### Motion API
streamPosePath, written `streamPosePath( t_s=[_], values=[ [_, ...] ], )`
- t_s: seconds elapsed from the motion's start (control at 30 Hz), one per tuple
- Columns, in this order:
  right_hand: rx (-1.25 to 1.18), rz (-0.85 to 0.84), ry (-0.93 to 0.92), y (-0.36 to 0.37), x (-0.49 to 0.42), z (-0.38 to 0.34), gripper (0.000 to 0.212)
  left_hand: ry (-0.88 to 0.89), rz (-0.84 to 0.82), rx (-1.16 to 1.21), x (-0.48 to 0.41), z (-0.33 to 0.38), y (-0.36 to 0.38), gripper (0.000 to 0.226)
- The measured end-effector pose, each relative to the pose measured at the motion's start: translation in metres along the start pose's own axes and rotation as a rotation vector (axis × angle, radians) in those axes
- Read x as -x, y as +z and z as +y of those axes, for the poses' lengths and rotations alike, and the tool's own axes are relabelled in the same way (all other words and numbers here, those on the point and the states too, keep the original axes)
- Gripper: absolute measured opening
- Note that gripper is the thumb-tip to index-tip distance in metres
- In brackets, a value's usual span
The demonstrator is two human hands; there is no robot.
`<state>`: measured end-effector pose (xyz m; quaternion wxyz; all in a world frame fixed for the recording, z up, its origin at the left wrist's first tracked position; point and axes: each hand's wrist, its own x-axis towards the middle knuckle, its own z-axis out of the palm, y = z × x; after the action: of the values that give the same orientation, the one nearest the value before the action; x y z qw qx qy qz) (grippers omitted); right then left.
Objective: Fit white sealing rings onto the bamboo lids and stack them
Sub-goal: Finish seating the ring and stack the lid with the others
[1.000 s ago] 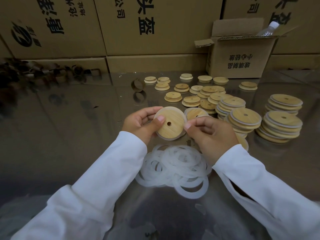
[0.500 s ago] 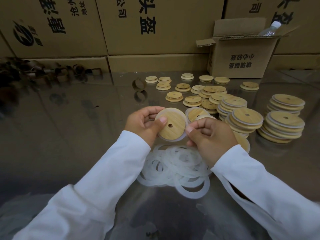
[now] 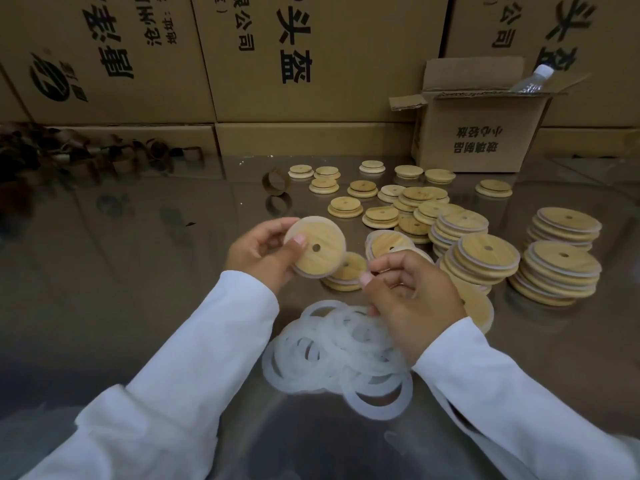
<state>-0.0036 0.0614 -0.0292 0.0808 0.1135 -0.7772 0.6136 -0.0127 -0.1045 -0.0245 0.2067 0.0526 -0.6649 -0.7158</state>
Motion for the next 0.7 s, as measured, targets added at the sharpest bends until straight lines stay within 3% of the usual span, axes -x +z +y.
streamPosePath(
  t_s=[0.13, 0.37, 0.43, 0.5, 0.7],
  values=[
    [0.049, 0.000, -0.030, 0.001, 0.003, 0.001, 0.014, -0.151, 0.066, 0.033, -0.013, 0.001, 0.002, 0.018],
    [0.080, -0.038, -0.073, 0.003, 0.008, 0.005, 0.016, -0.316, 0.037, -0.254, -0.028, -0.005, 0.034, 0.006],
    [0.098, -0.056, -0.084, 0.004, 0.008, 0.007, 0.016, -0.316, -0.006, -0.362, -0.031, -0.008, 0.040, 0.004],
    [0.105, -0.072, -0.093, 0.006, 0.009, 0.010, 0.017, -0.287, -0.049, -0.424, -0.035, -0.011, 0.045, 0.016],
    [0.128, -0.009, -0.196, 0.018, 0.011, 0.011, 0.029, -0.197, -0.060, -0.406, -0.071, -0.006, 0.057, 0.023]
  ],
)
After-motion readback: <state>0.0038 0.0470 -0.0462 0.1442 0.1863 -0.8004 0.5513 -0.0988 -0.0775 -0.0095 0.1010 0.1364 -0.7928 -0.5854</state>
